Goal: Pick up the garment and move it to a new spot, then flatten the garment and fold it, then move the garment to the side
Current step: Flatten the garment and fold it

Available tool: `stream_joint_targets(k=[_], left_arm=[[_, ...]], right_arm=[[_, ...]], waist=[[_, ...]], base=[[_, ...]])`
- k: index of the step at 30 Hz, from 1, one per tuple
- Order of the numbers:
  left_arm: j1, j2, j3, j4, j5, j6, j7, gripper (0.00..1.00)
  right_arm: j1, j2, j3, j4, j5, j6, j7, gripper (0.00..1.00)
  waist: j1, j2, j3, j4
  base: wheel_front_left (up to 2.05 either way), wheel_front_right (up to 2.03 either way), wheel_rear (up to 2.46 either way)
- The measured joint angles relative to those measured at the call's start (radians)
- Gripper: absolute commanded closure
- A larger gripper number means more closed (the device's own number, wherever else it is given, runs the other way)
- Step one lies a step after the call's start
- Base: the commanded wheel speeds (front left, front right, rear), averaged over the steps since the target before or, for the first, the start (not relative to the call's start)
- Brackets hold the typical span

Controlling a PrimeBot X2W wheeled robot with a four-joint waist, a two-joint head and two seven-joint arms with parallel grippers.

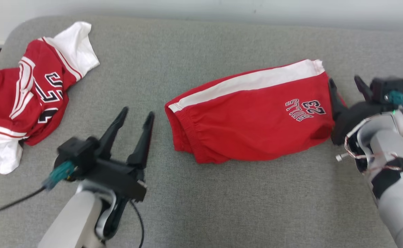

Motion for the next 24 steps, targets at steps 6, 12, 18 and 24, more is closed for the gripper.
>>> stream_joint_targets(k=[6,12,18,24], left_arm=[[0.131,-0.010,0.190,-0.130,0.153,0.010,0.000,0.00],[0.270,-0.058,0.347,-0.199,0.275,0.014,0.000,0.00],[0.311,-0.092,0.394,-0.211,0.317,0.007,0.000,0.00],[0.321,-0.103,0.390,-0.215,0.341,0.001,0.000,0.00]], right_arm=[[0.052,-0.029,0.023,0.006,0.060,0.000,0.025,0.00],[0.074,-0.038,0.028,0.032,0.109,0.000,0.054,0.00],[0.082,-0.040,0.030,0.064,0.144,0.000,0.078,0.00],[0.089,-0.014,0.054,0.067,0.174,0.000,0.106,1.00]], waist=[[-0.0001,0.0000,-0.029,0.001],[0.0000,0.0000,-0.032,0.026],[0.0001,0.0000,-0.024,0.053],[0.0001,0.0000,-0.019,0.056]], base=[[0.00,0.00,0.00],[0.00,0.00,0.00],[0.00,0.00,0.00],[0.00,0.00,0.00]])
